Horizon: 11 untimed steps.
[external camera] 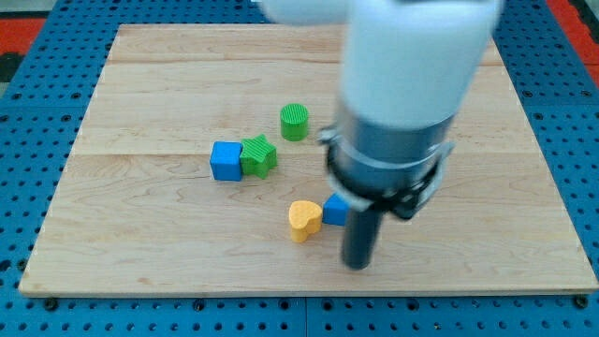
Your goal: Separate the yellow heart from blue triangle
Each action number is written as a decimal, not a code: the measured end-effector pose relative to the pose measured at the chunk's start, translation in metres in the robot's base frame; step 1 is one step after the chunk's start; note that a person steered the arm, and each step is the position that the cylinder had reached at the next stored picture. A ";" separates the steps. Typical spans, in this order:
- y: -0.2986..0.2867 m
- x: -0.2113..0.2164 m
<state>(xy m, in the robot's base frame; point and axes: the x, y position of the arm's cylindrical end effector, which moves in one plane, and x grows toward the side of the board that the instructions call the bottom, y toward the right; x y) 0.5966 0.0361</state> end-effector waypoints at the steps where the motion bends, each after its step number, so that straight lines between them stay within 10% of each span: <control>1: -0.014 -0.019; 7: -0.083 -0.089; 11: 0.078 -0.180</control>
